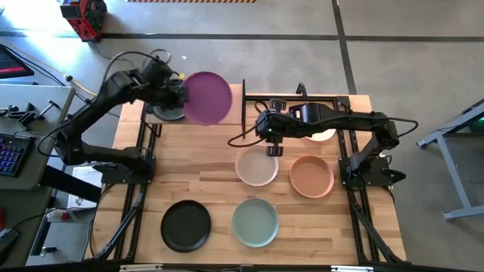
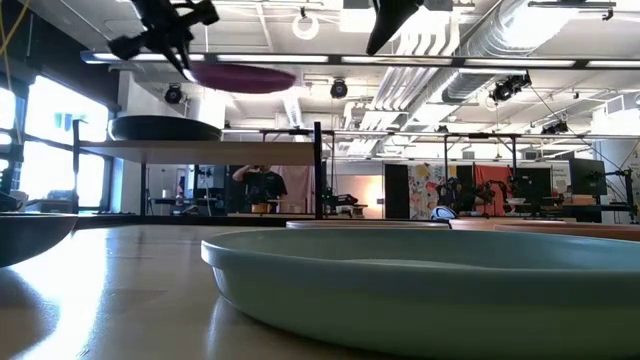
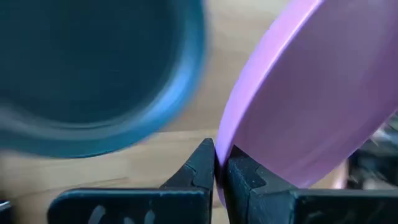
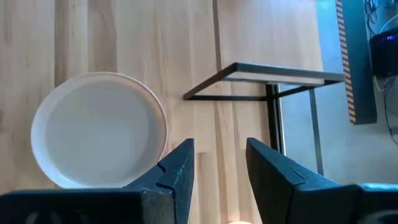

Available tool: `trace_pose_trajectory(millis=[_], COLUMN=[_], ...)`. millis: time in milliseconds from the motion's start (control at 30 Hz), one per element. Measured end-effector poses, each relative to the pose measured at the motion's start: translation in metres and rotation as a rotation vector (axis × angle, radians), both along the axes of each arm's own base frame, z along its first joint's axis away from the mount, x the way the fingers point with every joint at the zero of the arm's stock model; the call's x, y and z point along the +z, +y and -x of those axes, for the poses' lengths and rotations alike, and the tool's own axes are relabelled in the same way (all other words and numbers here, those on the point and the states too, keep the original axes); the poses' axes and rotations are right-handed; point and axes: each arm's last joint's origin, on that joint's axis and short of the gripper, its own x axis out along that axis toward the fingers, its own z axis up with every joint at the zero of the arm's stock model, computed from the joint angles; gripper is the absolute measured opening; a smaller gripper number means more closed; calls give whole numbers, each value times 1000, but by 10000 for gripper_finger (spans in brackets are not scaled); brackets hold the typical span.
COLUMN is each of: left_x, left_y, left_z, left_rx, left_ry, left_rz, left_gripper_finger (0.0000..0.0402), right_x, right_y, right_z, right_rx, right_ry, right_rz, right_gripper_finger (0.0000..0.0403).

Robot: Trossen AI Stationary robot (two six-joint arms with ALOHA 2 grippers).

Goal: Place and stack plates onto a shelf
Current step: Stack the violet plate on top of the black plate on the shelf

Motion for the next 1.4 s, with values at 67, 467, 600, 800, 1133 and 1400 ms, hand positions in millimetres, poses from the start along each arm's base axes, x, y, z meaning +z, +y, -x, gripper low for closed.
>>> trace_pose_trajectory(millis=[67,467,600,800,1133,1400], left_x=[6,25,22,18,15,6], left_y=[0,16,19,20,23,37], left_z=[8,39,50,66,76,69], left_rx=[43,268,328,399,445,436], left_ry=[41,121,174,224,251,289], left_rz=[-7,-85,-44,32,86,133], left_gripper_finger=[5,5,5,5,5,5], right_x=[0,-1,-1,-2,-2,-3], right_y=[0,1,1,1,1,1], right_z=[0,0,0,1,1,3], right_rx=[2,4,13,14,14,13], right_ry=[5,9,13,23,26,42], right_rz=[0,-4,-21,-23,-23,-23], right_gripper_finger=[126,126,126,126,126,126])
